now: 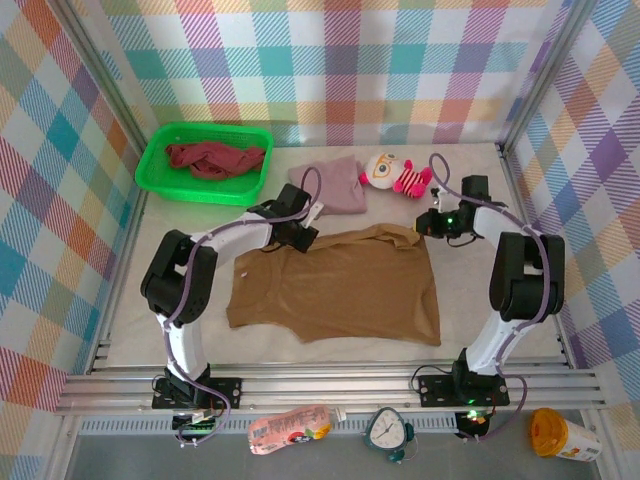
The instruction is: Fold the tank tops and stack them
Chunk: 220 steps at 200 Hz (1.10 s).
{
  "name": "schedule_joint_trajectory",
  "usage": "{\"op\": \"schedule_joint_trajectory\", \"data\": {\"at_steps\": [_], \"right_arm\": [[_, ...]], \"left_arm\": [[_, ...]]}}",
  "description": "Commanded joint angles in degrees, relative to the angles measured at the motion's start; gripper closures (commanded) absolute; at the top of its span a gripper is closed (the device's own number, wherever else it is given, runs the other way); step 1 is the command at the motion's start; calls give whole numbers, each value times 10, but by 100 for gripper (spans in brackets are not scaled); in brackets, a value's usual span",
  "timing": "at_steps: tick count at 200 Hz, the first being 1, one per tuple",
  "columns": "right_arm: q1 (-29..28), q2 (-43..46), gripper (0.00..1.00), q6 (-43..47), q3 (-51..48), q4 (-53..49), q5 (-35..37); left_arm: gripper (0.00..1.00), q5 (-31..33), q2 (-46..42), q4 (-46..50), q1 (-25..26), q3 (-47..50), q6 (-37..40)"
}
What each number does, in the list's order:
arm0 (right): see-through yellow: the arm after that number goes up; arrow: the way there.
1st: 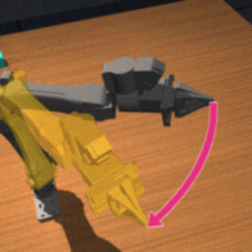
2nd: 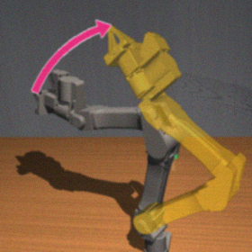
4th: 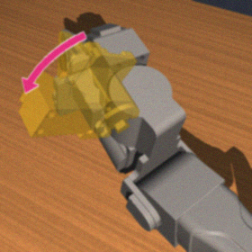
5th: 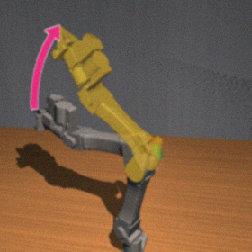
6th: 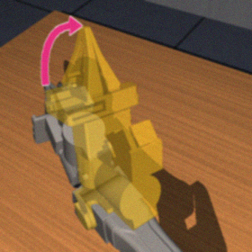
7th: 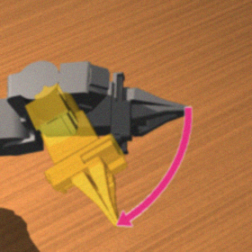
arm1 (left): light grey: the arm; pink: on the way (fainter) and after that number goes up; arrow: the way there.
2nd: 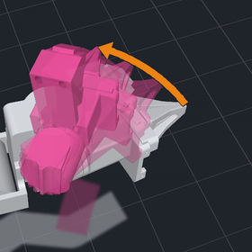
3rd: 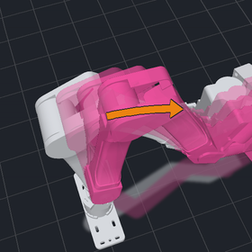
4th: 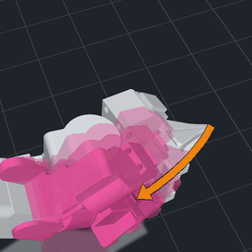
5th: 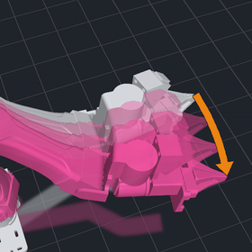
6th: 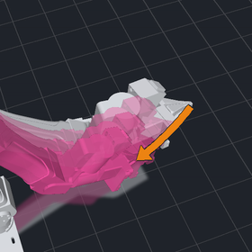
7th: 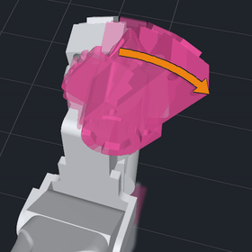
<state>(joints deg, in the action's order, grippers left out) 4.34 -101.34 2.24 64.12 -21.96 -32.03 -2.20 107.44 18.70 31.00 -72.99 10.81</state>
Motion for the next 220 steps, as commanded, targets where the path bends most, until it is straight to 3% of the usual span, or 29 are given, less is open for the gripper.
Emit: {"op": "schedule_joint_trajectory", "data": {"at_steps": [1,65,146,181,220], "right_arm": [[9,36,94,6,-17,3,-17],[19,66,94,-3,-84,-14,24],[19,26,93,-8,-103,-36,110],[19,11,91,-9,-90,-31,133],[20,36,78,-9,-71,-63,152]], "left_arm": [[100,-16,-34,-16,4,23,19],[100,-4,-28,2,5,53,10],[100,-13,-14,53,8,46,-30],[91,-33,-14,50,16,62,-55],[81,-41,-47,80,17,63,-63]]}}
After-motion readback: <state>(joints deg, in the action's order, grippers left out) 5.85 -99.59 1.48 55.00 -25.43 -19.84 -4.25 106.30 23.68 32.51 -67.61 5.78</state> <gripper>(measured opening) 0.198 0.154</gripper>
